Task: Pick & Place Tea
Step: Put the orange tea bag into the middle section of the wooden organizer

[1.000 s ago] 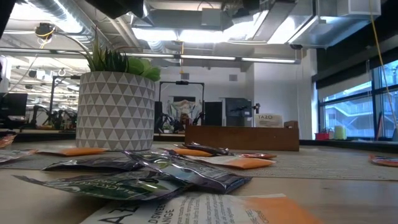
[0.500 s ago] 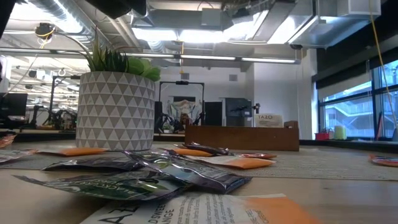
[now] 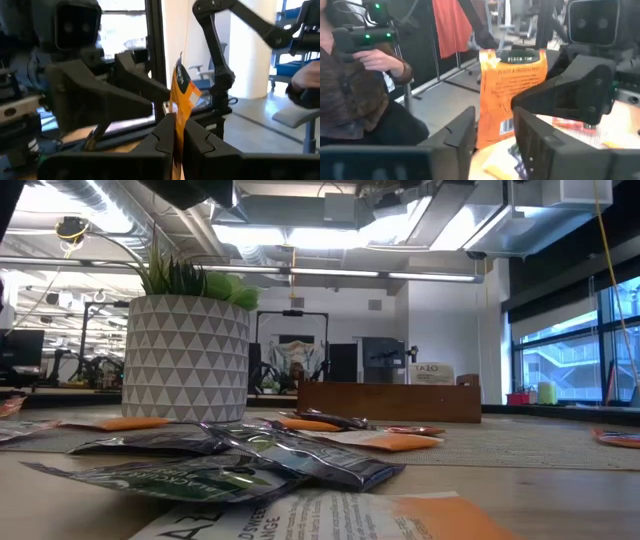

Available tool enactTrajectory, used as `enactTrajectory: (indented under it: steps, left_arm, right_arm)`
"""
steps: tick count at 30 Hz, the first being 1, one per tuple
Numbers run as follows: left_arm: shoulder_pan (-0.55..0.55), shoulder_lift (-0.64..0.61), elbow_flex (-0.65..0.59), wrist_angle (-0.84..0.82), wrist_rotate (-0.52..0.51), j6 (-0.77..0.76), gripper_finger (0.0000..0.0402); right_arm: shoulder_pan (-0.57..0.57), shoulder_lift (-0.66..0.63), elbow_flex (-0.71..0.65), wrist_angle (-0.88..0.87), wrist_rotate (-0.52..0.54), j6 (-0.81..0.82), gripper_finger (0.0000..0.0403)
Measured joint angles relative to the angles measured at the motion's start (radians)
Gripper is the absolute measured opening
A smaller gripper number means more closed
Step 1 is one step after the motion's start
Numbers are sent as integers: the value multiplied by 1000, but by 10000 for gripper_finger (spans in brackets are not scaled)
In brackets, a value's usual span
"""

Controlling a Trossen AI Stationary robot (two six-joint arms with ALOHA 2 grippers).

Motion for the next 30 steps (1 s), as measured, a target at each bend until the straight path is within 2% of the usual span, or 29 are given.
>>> enactTrajectory:
  steps: [2,9,12,15,20,25,30]
  left_arm:
    - [6,0,0,-34,-24,-14,17]
    - [42,0,0,-197,-190,-65,6]
    - [68,0,0,-247,-209,-140,8]
    - [94,0,0,-275,-207,-225,14]
    - [112,0,0,-308,-207,-266,11]
    - [107,0,0,-309,-206,-246,7]
    - [107,0,0,-310,-207,-247,14]
  right_arm:
    - [0,-45,0,-73,46,37,164]
    - [0,-198,22,-355,322,103,223]
    - [0,-213,41,-443,439,105,236]
    - [-1,-207,44,-444,541,138,239]
    - [0,-179,41,-462,544,156,234]
    - [0,-155,39,-517,538,284,222]
    - [0,-154,39,-586,460,379,200]
